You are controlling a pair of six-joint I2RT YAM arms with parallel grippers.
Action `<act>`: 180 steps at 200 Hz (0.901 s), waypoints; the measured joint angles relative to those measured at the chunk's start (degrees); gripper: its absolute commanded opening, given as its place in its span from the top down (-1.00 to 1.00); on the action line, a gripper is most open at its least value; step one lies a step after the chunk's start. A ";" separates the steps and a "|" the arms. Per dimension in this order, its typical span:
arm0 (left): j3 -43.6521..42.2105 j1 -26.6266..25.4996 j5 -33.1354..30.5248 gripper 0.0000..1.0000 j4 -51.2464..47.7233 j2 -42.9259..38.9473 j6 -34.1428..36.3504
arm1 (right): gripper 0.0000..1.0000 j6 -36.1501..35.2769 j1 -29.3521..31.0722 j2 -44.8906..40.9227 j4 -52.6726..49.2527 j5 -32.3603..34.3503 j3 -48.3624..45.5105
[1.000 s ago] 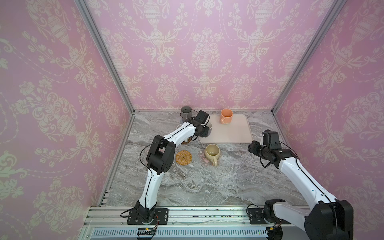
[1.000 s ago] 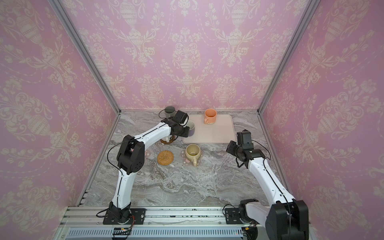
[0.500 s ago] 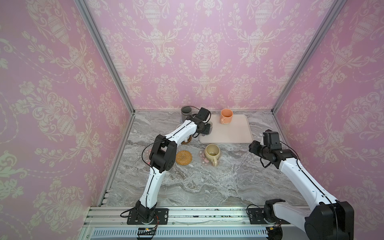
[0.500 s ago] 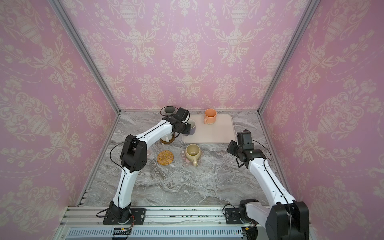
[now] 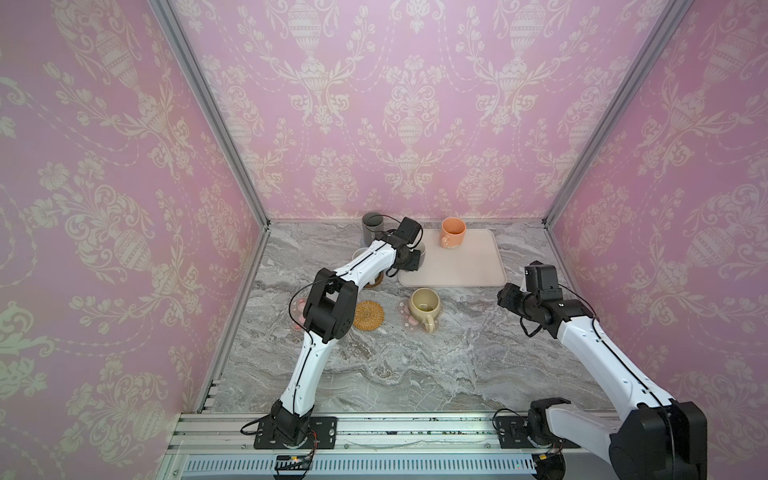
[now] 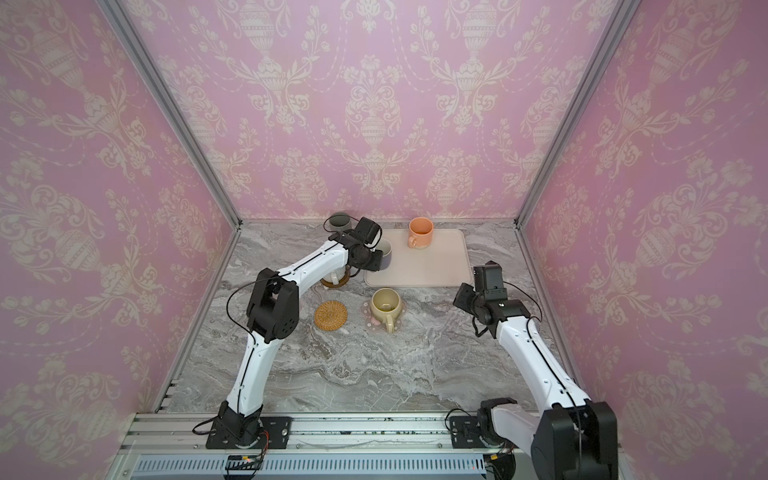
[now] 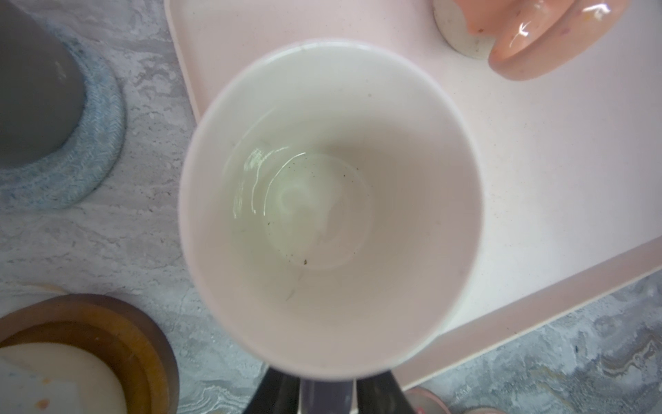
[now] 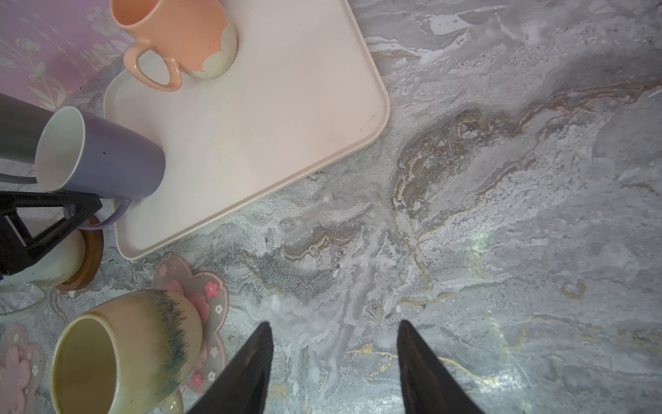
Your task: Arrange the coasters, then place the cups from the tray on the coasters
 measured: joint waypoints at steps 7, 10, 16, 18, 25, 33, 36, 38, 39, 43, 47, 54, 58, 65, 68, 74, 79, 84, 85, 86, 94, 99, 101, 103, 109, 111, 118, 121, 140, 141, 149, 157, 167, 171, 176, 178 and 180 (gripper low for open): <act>0.66 -0.02 -0.02 0.58 -0.39 0.50 0.00 | -0.14 0.00 0.00 0.00 0.00 0.26 -0.07; 0.90 -0.02 0.00 0.59 -0.52 0.70 0.00 | -0.14 0.00 0.00 0.00 0.00 0.33 -0.09; 1.31 -0.02 0.02 0.61 -0.55 1.03 0.02 | -0.14 0.00 0.00 0.00 -0.02 0.37 -0.20; 1.46 -0.04 0.00 0.62 -0.55 1.07 0.07 | -0.14 -0.02 0.00 0.00 -0.02 0.37 -0.22; 1.86 -0.07 -0.11 0.66 -0.57 1.36 0.00 | -0.14 -0.02 0.00 0.00 -0.04 0.39 -0.35; 2.01 -0.02 -0.04 0.71 -0.55 1.49 0.00 | -0.14 -0.02 0.00 0.00 -0.07 0.48 -0.48; 2.01 -0.02 -0.07 0.73 -0.57 1.49 0.02 | -0.14 -0.02 0.00 -0.02 -0.11 0.55 -0.48; 2.01 -0.02 -0.11 0.74 -0.59 1.49 0.04 | -0.14 -0.02 0.00 -0.02 -0.13 0.55 -0.50; 2.01 -0.02 -0.09 0.75 -0.57 1.49 0.02 | -0.14 -0.02 0.00 -0.02 -0.13 0.57 -0.52; 2.01 -0.02 -0.07 0.77 -0.57 1.49 0.02 | -0.14 -0.02 0.00 -0.07 -0.17 0.59 -0.55; 2.01 -0.02 -0.07 0.80 -0.57 1.49 0.00 | -0.14 -0.02 0.00 -0.11 -0.17 0.63 -0.57; 2.01 -0.02 -0.11 0.85 -0.57 1.49 0.02 | -0.14 -0.02 0.00 -0.22 -0.22 0.76 -0.59; 2.01 -0.02 -0.09 0.88 -0.57 1.49 0.02 | -0.14 -0.02 0.00 -0.33 -0.22 0.76 -0.59; 2.01 -0.02 -0.11 0.96 -0.57 1.49 0.02 | -0.14 -0.02 0.00 -0.55 -0.22 0.79 -0.59; 2.01 -0.02 -0.11 1.00 -0.57 1.49 0.02 | -0.14 -0.02 0.00 -0.63 -0.22 0.79 -0.59; 2.01 -0.02 -0.09 1.00 -0.57 1.49 0.04 | -0.13 -0.02 0.00 -0.90 -0.24 0.79 -0.59; 2.01 -0.02 -0.11 1.00 -0.57 1.49 0.07 | -0.13 -0.02 0.00 -1.09 -0.22 0.79 -0.59; 2.01 -0.02 -0.11 1.00 -0.57 1.49 0.11 | -0.13 -0.02 0.00 -1.29 -0.22 0.79 -0.59; 2.01 -0.02 -0.11 1.00 -0.57 1.49 0.13 | -0.13 -0.02 0.00 -1.33 -0.22 0.79 -0.59; 2.01 -0.02 -0.11 1.00 -0.57 1.49 0.15 | -0.13 -0.02 0.00 -1.40 -0.22 0.79 -0.59; 2.01 -0.02 -0.13 1.00 -0.57 1.49 0.24 | -0.14 -0.02 0.00 -1.66 -0.22 0.79 -0.63; 2.01 -0.02 -0.13 1.00 -0.57 1.49 0.26 | -0.14 -0.02 0.00 -1.79 -0.22 0.79 -0.66; 2.01 -0.02 -0.13 1.00 -0.57 1.49 0.26 | -0.14 -0.02 0.00 -1.84 -0.22 0.79 -0.68; 2.01 -0.02 -0.15 1.00 -0.57 1.49 0.28 | -0.13 -0.02 0.00 -1.86 -0.22 0.79 -0.68; 2.01 -0.02 -0.15 1.00 -0.59 1.49 0.28 | -0.14 -0.02 0.00 -1.92 -0.22 0.79 -0.68; 2.01 -0.02 -0.15 1.00 -0.59 1.49 0.28 | -0.14 -0.02 0.00 -1.92 -0.22 0.79 -0.68; 2.01 -0.02 -0.15 1.00 -0.61 1.49 0.31 | -0.13 -0.02 -0.02 -1.92 -0.22 0.76 -0.68; 2.01 -0.02 -0.17 1.00 -0.61 1.49 0.33 | -0.13 -0.02 -0.04 -1.92 -0.22 0.76 -0.68; 2.01 -0.02 -0.26 1.00 -0.74 1.49 0.48 | -0.14 -0.02 -0.11 -1.92 -0.22 0.76 -0.68; 2.01 -0.02 -0.26 1.00 -0.74 1.49 0.50 | -0.13 -0.02 -0.11 -1.92 -0.22 0.74 -0.68; 2.01 -0.02 -0.26 1.00 -0.79 1.46 0.68 | -0.14 -0.02 -0.09 -1.90 -0.22 0.74 -0.68; 2.01 -0.02 -0.26 1.00 -0.79 1.42 0.83 | -0.14 -0.02 -0.09 -1.90 -0.22 0.72 -0.68; 2.01 -0.02 -0.26 1.00 -0.92 1.42 0.96 | -0.13 -0.02 -0.09 -1.90 -0.22 0.72 -0.68; 2.01 -0.02 -0.26 1.00 -1.01 1.42 1.14 | -0.14 -0.02 -0.09 -1.88 -0.22 0.72 -0.68; 2.08 -0.02 -0.26 1.00 -1.11 1.40 1.29 | -0.14 -0.02 -0.09 -1.86 -0.22 0.72 -0.68; 2.12 -0.02 -0.24 1.00 -1.25 1.40 1.33 | -0.14 -0.02 -0.09 -1.86 -0.22 0.72 -0.68; 2.21 -0.02 -0.24 1.00 -1.38 1.40 1.36 | -0.14 -0.02 -0.09 -1.86 -0.22 0.72 -0.68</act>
